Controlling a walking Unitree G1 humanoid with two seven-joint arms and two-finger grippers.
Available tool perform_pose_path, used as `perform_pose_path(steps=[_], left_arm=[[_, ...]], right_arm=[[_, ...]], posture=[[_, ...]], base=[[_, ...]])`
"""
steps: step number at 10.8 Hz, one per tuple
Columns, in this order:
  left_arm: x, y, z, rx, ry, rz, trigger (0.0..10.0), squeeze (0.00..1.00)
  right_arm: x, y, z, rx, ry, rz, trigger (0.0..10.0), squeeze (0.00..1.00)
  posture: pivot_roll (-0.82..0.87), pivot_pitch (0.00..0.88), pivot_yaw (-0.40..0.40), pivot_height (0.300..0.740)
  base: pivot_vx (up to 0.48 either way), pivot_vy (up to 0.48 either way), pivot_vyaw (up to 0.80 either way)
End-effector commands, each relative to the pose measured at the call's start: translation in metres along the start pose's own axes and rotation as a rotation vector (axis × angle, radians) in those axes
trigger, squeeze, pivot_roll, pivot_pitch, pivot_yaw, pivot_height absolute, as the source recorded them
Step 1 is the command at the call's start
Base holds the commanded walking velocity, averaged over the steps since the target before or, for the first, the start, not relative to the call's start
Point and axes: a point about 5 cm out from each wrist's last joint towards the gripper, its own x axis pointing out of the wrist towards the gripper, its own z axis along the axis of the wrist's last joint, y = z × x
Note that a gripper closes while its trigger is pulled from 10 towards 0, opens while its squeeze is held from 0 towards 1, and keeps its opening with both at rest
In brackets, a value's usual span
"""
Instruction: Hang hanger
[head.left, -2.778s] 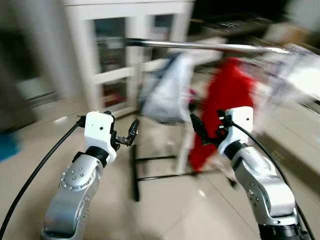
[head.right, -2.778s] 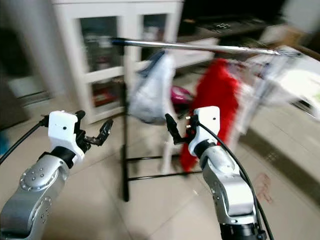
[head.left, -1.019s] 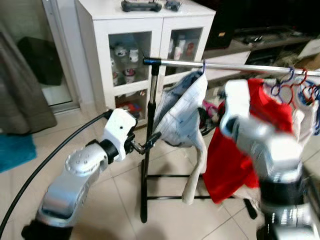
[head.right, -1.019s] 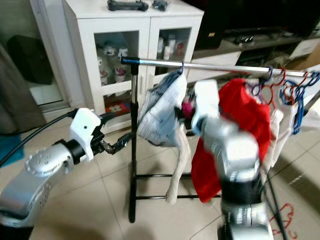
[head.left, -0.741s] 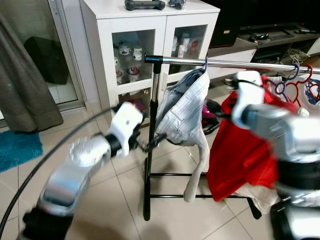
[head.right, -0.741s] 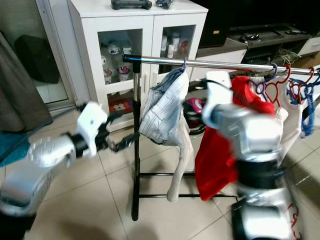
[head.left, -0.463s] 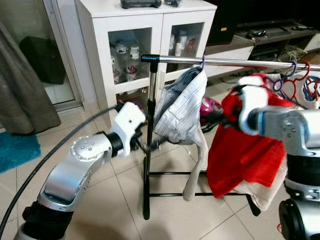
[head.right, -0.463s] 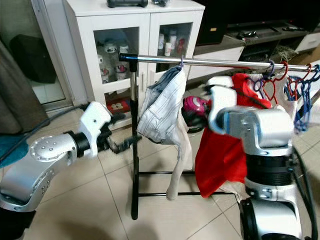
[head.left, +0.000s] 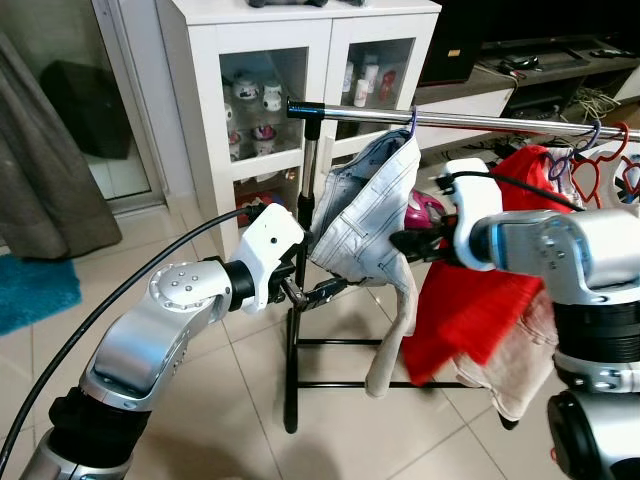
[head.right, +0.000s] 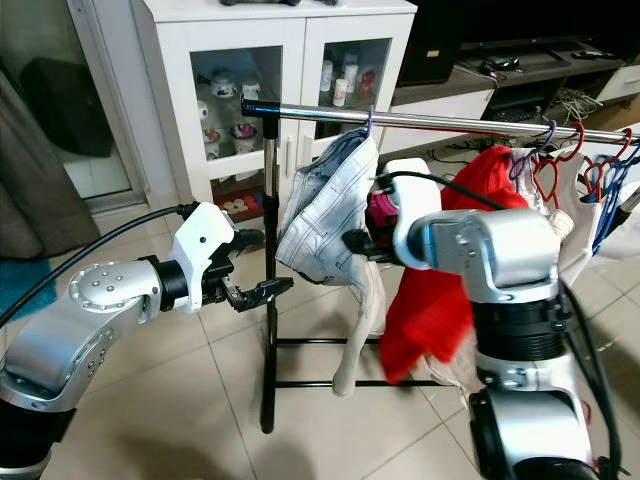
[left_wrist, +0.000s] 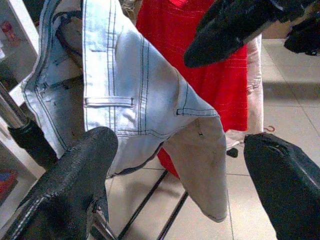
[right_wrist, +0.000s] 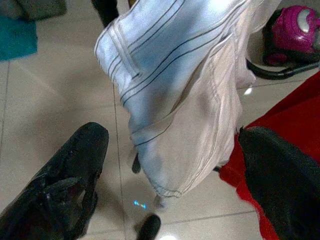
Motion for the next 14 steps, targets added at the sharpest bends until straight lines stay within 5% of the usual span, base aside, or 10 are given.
perform_pose_path(steps=[1, 2, 7, 10, 14], left_arm=[[0.002, 0.000, 0.004, 0.013, 0.002, -0.010, 10.0, 0.00], [0.003, -0.002, 0.005, 0.013, 0.001, -0.013, 10.0, 0.00], [0.006, -0.003, 0.007, 0.026, 0.000, -0.018, 10.0, 0.00], [0.006, -0.003, 0.008, 0.026, -0.002, -0.016, 10.0, 0.00], [0.007, -0.003, 0.010, 0.035, 0.001, -0.019, 10.0, 0.00]], right_arm=[[0.000, -0.001, -0.001, -0.001, 0.023, -0.004, 10.0, 1.00], [0.006, 0.003, -0.005, -0.009, 0.050, -0.011, 10.0, 0.00], [0.024, -0.011, -0.008, 0.100, 0.017, -0.132, 10.0, 0.00], [0.039, -0.010, 0.000, 0.166, -0.066, -0.088, 10.0, 0.00], [0.066, -0.010, 0.015, 0.121, -0.119, -0.111, 10.0, 0.00]], posture=[[0.01, 0.039, -0.125, 0.740], [0.00, 0.037, -0.137, 0.740], [0.00, 0.028, -0.137, 0.740], [0.00, 0.035, -0.135, 0.740], [0.01, 0.045, -0.128, 0.740]], base=[[0.000, 0.000, 0.00], [0.000, 0.000, 0.00], [0.000, 0.000, 0.00], [0.000, 0.000, 0.00], [0.000, 0.000, 0.00]])
